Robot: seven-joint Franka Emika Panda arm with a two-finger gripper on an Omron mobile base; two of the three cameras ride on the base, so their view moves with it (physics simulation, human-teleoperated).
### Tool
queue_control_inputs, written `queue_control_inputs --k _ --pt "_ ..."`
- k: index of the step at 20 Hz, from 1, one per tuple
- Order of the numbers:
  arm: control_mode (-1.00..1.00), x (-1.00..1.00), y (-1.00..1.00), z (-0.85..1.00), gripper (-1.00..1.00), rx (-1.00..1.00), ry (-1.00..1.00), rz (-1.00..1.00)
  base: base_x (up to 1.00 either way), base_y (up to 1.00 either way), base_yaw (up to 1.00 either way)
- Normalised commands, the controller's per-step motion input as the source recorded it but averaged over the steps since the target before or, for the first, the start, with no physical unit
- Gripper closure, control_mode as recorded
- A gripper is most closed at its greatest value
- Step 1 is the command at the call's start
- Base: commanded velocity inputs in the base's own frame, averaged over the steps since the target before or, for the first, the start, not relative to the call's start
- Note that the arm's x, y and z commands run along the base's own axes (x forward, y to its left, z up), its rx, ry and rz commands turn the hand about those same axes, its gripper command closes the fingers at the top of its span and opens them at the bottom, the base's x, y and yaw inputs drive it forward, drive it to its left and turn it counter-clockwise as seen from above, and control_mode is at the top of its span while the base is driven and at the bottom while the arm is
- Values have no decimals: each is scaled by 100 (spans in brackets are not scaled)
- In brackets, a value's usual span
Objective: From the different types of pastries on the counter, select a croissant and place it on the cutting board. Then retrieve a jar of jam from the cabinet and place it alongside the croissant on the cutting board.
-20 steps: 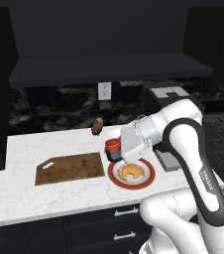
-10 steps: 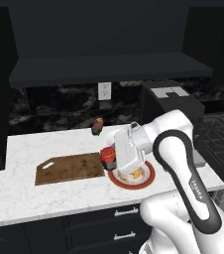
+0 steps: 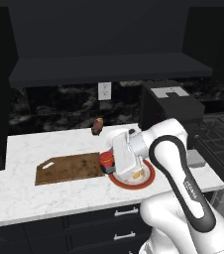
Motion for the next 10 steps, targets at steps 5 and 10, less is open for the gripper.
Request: queue_control_inputs --k 5,10 --pt "-100 39 0 -17 100 10 -3 9 0 0 0" --pt "-100 32 6 -10 100 8 -1 8 0 0 0"
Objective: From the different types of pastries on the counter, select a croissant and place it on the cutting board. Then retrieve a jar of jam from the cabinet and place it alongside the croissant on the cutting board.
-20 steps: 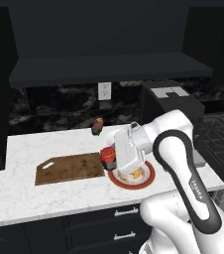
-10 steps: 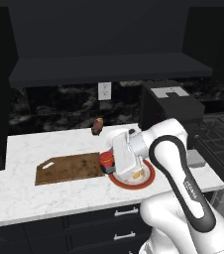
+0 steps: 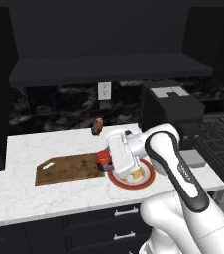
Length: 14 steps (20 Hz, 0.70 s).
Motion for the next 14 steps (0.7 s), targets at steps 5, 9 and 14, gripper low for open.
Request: queue_control_inputs --k 5,9,14 --pt "-100 50 21 -7 100 3 0 6 0 0 0" --pt "-100 54 15 -8 100 2 0 8 0 0 0" --pt "-100 40 2 -20 100 0 0 8 0 0 0"
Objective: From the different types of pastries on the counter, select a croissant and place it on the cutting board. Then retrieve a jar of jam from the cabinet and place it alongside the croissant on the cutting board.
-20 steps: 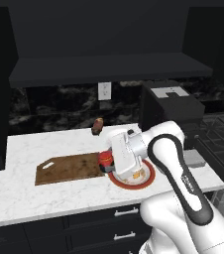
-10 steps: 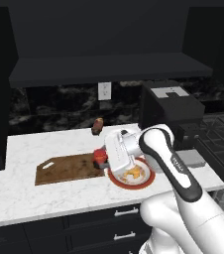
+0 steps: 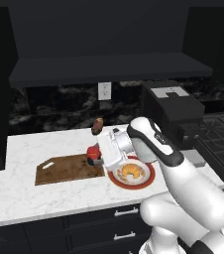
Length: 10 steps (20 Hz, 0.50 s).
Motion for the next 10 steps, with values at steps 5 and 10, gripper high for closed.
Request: queue_control_inputs --k 5,10 --pt "-100 21 0 -25 100 0 0 9 0 0 0" --pt "-100 0 6 -27 100 0 -3 8 0 0 0"
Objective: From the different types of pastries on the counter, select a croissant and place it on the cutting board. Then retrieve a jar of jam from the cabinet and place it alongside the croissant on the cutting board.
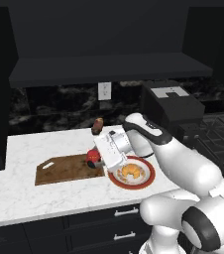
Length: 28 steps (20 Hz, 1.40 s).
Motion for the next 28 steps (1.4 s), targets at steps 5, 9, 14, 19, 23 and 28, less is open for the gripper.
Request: queue_control_inputs --k 5,9,14,19,23,28 --pt "-100 0 27 -18 100 0 -5 -3 0 0 0" --pt "-100 0 27 -11 100 0 -4 -11 0 0 0" --pt "-100 0 22 -14 100 0 -3 -10 0 0 0" --pt "-100 0 22 -10 100 0 -5 -9 0 0 0" --pt "-100 0 24 -11 100 0 -7 -8 0 0 0" --pt "-100 6 24 -7 100 0 -5 -8 0 0 0"
